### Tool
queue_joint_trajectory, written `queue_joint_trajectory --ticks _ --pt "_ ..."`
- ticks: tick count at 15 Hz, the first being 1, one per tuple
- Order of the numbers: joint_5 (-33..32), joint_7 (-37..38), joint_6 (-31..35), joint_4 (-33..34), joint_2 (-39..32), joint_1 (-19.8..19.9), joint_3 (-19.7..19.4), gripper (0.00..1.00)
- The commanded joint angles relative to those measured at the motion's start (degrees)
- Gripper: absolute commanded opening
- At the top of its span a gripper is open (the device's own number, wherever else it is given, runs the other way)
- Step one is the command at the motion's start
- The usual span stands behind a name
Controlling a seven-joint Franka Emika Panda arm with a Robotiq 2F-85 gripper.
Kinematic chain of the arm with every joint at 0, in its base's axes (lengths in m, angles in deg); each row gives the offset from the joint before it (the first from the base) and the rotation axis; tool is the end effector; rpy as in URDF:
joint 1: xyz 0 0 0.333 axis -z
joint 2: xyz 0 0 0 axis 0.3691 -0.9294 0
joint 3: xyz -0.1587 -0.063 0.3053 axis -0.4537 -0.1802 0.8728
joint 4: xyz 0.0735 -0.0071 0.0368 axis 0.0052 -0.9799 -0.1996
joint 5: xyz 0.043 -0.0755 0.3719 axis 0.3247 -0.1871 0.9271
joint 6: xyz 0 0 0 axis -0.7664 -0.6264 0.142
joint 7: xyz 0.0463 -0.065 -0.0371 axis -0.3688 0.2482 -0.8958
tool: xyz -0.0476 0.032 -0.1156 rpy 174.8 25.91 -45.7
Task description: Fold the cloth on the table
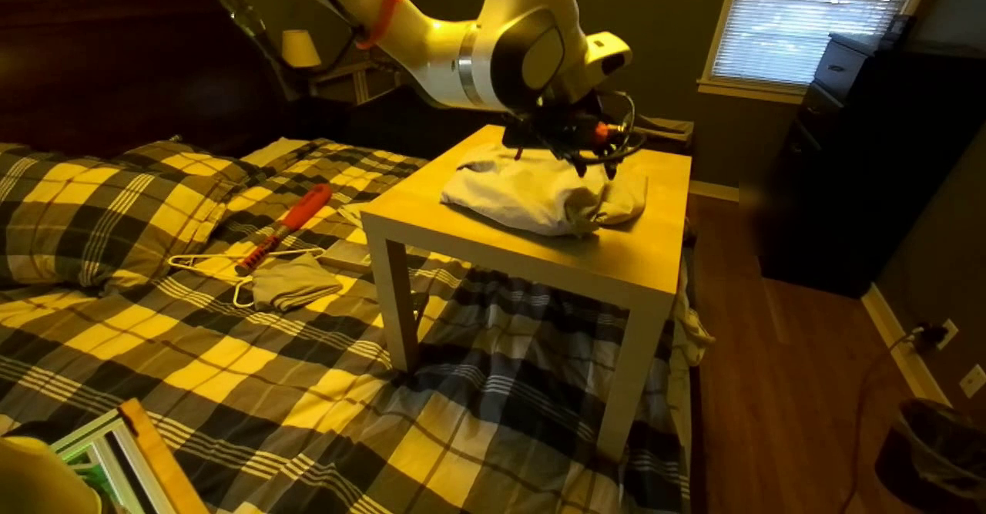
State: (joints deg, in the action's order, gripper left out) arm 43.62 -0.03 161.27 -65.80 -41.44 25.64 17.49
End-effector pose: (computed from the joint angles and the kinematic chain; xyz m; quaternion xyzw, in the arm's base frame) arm 0.6441 -0.1103 0.4568 0.9558 0.0561 0.2643 0.1162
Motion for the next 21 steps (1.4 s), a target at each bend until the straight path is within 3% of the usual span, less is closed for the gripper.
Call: queue_joint_trajectory --ticks 1,3,8,12,16,18,21 --pt "2.7 -3.7 -5.7 7.0 -1.1 -0.7 3.7 0.88" --pt "8.5 -9.5 -10.0 11.3 -3.7 0.3 6.9 1.0" --pt "10.4 -14.9 -21.9 23.0 -12.0 1.1 7.7 1.0" --pt "9.9 -12.4 -23.4 31.1 -19.1 1.5 7.2 1.0" --pt "12.3 -17.1 -25.8 37.5 -24.5 3.9 9.8 1.0" --pt "13.7 -20.4 -27.4 40.2 -26.6 5.4 11.4 0.94" --pt "15.1 -23.9 -29.4 44.3 -29.2 6.9 12.9 0.98"
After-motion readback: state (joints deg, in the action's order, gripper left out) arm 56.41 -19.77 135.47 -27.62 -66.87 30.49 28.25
